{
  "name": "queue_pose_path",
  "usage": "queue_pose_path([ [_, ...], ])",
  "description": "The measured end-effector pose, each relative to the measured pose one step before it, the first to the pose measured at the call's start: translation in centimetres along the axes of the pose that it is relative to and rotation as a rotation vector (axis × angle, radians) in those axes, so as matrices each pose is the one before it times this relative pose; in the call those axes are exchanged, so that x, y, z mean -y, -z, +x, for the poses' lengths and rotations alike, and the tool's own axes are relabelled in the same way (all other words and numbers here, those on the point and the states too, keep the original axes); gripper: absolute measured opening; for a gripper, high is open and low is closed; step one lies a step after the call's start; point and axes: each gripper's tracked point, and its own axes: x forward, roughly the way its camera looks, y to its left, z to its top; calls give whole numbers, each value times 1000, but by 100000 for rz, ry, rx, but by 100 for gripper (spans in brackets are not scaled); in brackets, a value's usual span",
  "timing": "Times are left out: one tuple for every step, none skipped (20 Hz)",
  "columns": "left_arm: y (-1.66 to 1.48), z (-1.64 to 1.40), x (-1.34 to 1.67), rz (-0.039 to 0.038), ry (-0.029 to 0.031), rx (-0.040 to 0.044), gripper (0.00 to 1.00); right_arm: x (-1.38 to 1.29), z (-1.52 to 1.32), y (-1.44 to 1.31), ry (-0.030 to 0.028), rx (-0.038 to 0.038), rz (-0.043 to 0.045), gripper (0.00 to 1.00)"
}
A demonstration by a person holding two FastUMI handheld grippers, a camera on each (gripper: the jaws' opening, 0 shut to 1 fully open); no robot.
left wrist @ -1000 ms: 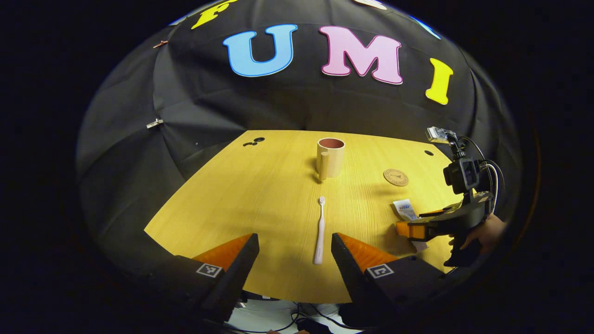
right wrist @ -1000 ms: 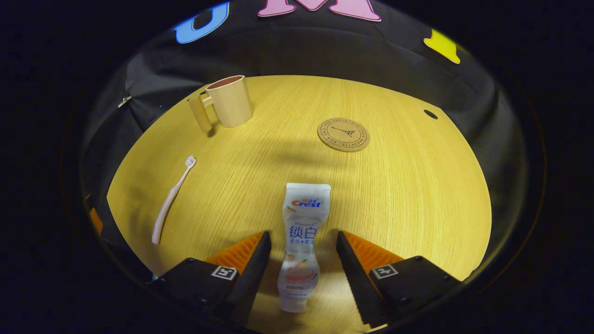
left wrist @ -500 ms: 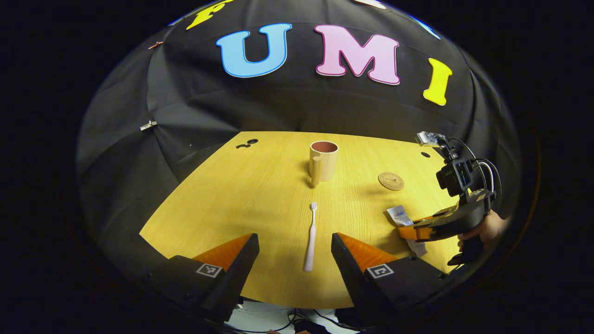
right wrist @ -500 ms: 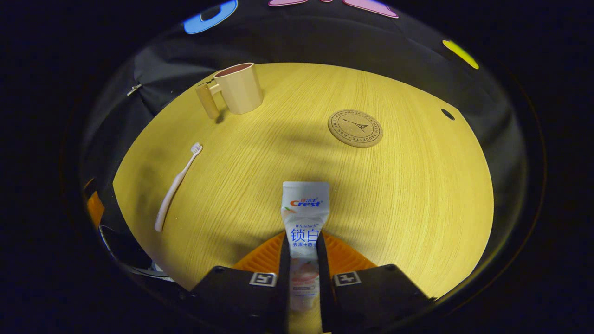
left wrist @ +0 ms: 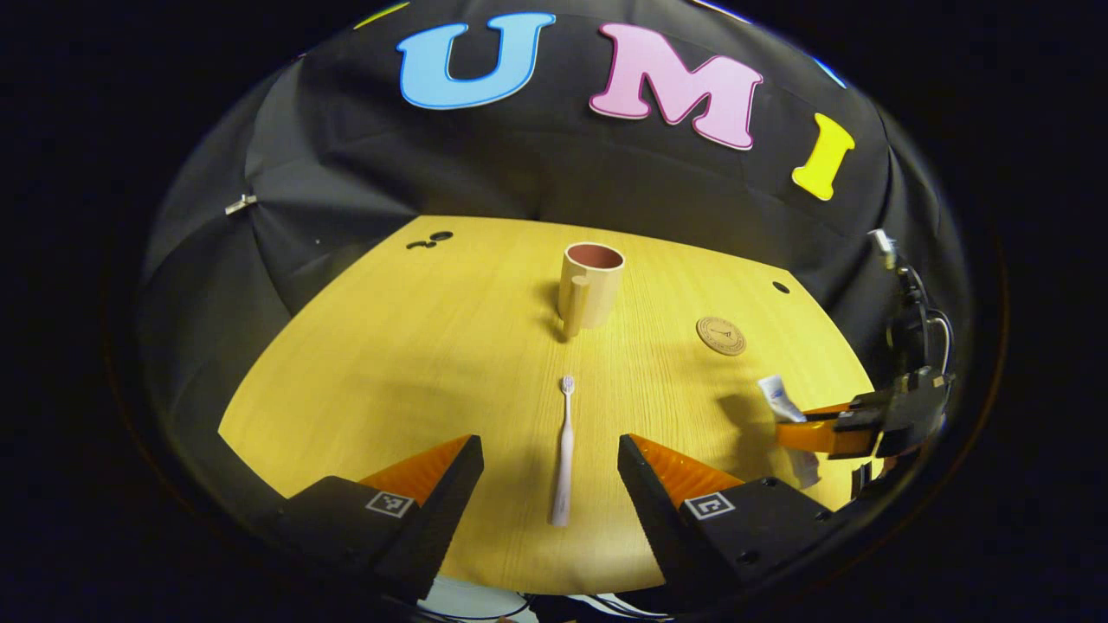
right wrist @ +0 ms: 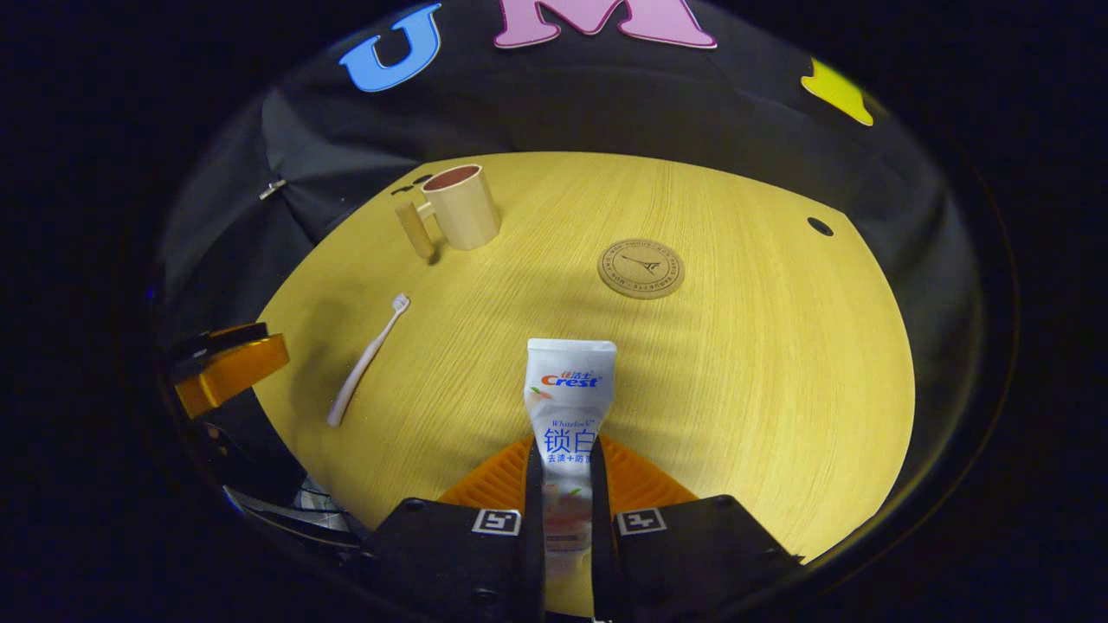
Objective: Put the toothbrush and toothpaste on the desktop into the cup, then pick up the cup and place it on the coaster on the desktop.
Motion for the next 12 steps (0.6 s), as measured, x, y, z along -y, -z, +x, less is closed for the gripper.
queue_pose_path([
  [318,741,159,-736,1385,-2104,97,-21,-791,-142,-1086,2077,1134,25],
  [528,711,43,-993,683,-2695,97,192,-900,-81,-619,1897,483,25],
  [522,903,44,-649,-260,-3723,96,177,-649,-5,-470,1527,7,25],
  [433,936,118,54,-477,-2827,96,126,-612,85,-353,1150,-22,25],
  [290,750,39,455,-648,-2283,96,243,-473,-69,-330,1207,292,25],
  [462,564,-38,618,-905,-2885,96,219,-511,-81,-366,910,488,25],
  [400,516,23,870,-922,-3108,95,143,-408,64,-366,730,732,25],
  [365,802,-23,1073,-989,-2490,95,232,-466,-14,-448,633,535,25],
  [126,713,-4,1370,-865,-2621,95,308,-446,-82,56,929,411,25],
  [131,637,72,1077,-567,-1916,94,409,-382,-24,252,748,314,25],
  [174,528,40,1269,-668,-2225,93,452,-413,8,457,658,629,25],
  [-80,381,-76,1612,-1016,-1274,93,343,-220,-46,282,694,1008,12],
])
